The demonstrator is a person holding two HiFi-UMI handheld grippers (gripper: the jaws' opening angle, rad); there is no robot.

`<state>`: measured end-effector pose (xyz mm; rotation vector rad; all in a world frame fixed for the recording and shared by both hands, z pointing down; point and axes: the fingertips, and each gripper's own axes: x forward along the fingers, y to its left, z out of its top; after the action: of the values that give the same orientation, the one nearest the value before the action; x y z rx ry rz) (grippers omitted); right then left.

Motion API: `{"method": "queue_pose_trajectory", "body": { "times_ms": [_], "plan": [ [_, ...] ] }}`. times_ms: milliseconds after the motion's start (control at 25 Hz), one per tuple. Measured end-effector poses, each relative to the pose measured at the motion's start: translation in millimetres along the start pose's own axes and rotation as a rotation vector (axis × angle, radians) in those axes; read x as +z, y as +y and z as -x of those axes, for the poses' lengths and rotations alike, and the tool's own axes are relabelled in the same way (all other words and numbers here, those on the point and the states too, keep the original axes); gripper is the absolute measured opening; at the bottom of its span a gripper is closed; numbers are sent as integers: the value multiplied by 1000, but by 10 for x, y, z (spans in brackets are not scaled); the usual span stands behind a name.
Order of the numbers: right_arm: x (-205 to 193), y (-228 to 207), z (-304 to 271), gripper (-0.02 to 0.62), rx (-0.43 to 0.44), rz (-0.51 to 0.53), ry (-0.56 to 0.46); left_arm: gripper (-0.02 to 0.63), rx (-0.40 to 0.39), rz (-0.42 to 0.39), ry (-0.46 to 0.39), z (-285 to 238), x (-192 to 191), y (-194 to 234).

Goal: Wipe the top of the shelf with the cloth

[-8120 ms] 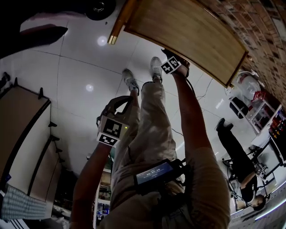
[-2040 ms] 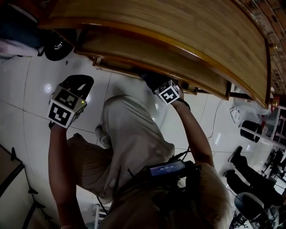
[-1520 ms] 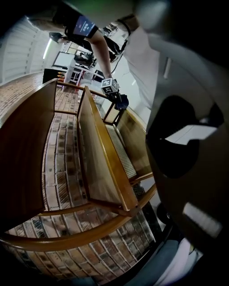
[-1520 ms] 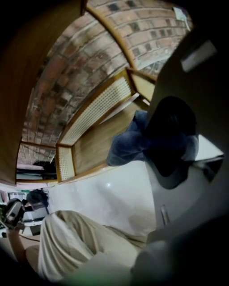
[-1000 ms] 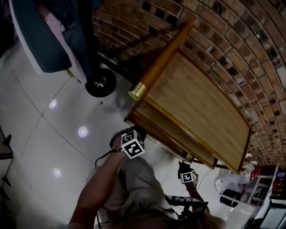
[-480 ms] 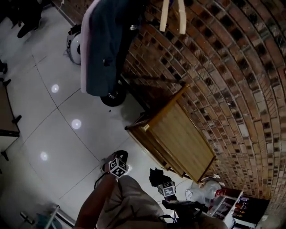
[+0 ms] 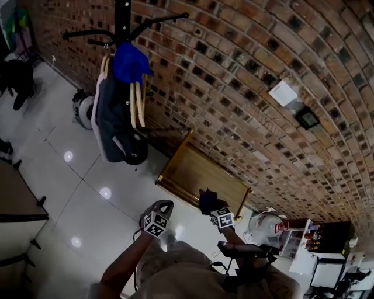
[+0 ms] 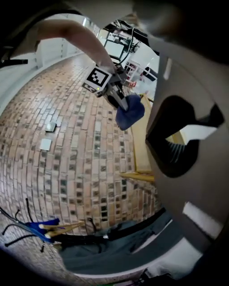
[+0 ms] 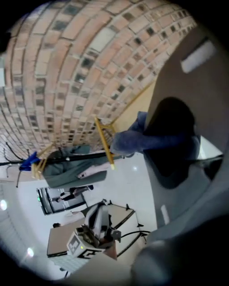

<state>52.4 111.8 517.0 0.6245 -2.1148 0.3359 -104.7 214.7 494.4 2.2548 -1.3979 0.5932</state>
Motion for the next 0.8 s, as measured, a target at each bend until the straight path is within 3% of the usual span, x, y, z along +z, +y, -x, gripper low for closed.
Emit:
{"method": "queue_pose_trajectory", "body": {
  "times_ms": [240, 400, 640, 800],
  "plan": [
    [1330, -743, 773, 77, -112, -87, -226, 5, -80, -156, -83, 270, 1334, -5],
    [1905, -1141, 1262, 77, -178, -131, -322, 5, -158, -260, -153, 282, 2088, -116],
    [2139, -1190, 1832, 78, -207, -151, -348, 5, -292, -346, -131, 146, 2325, -405],
    [1979, -1269, 2167, 78, -212, -195, -353, 5, -333, -366, -121, -102, 2452, -688]
  ]
}}
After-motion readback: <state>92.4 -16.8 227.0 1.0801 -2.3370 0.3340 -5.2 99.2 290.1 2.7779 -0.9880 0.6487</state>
